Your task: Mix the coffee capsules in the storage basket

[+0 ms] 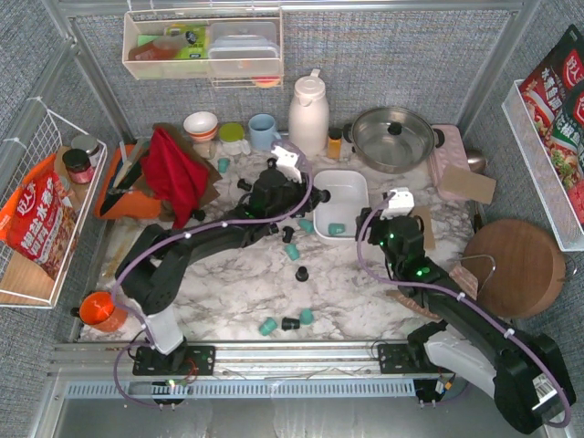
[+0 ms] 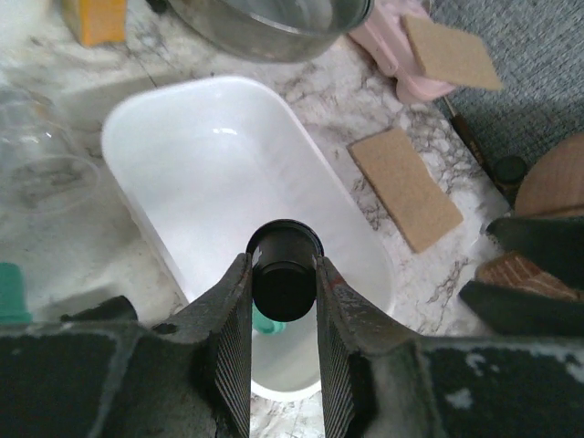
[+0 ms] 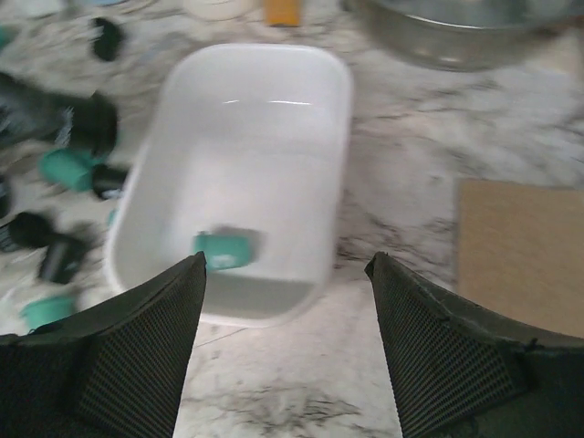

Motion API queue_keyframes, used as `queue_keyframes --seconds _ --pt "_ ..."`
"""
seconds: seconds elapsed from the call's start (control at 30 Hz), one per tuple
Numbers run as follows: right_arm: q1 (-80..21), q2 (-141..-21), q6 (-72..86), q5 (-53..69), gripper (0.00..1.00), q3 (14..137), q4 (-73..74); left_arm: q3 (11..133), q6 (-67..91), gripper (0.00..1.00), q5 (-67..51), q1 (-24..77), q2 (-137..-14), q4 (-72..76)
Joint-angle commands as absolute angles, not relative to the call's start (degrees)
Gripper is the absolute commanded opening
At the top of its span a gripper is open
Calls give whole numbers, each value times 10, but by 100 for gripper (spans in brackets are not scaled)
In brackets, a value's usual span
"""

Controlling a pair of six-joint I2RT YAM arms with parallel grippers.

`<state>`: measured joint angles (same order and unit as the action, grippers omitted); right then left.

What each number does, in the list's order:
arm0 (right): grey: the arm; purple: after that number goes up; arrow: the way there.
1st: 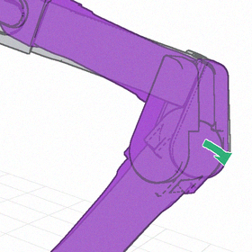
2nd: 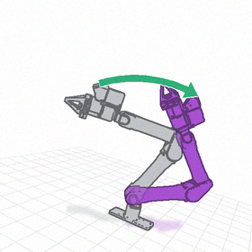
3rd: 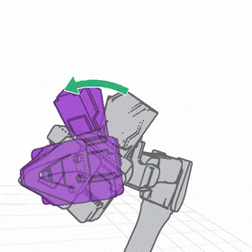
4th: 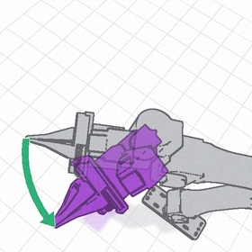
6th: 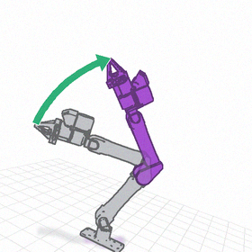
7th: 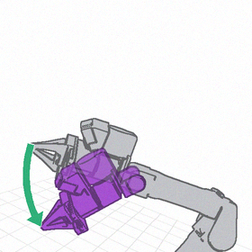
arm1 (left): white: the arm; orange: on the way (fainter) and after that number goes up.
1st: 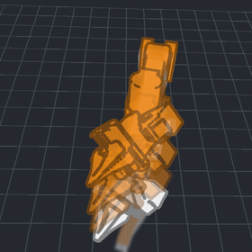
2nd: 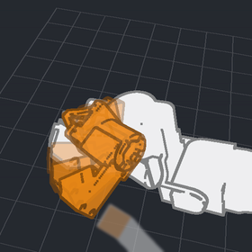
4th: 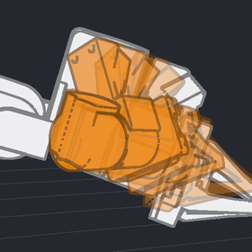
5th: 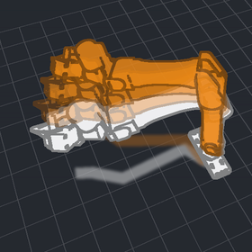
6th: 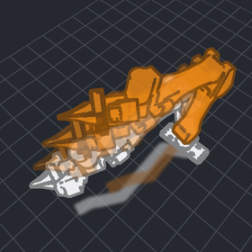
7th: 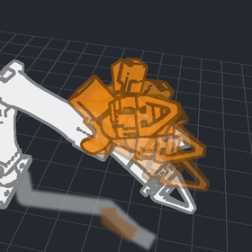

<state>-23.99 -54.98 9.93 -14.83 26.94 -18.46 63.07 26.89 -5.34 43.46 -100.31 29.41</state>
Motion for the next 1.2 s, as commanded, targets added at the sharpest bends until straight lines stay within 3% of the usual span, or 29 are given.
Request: queue_keyframes --seconds 0.0,0.2,0.43,0.6,0.83,1.17 --pt "-224 -540 127 -259 77 260 -195 658 310 31 -105 438 -1050 303" --pt "-221 -596 127 -202 79 301 -158 655 305 47 -80 446 -1061 257" --pt "-223 -645 125 -107 79 340 -137 594 283 67 -35 446 -984 234" --pt "-248 -643 95 -67 79 372 -86 528 258 67 5 447 -876 195" --pt "-346 -620 51 -44 79 409 45 447 207 66 37 447 -715 31" --pt "-512 -650 1 49 79 420 131 334 276 65 30 450 -540 -105"
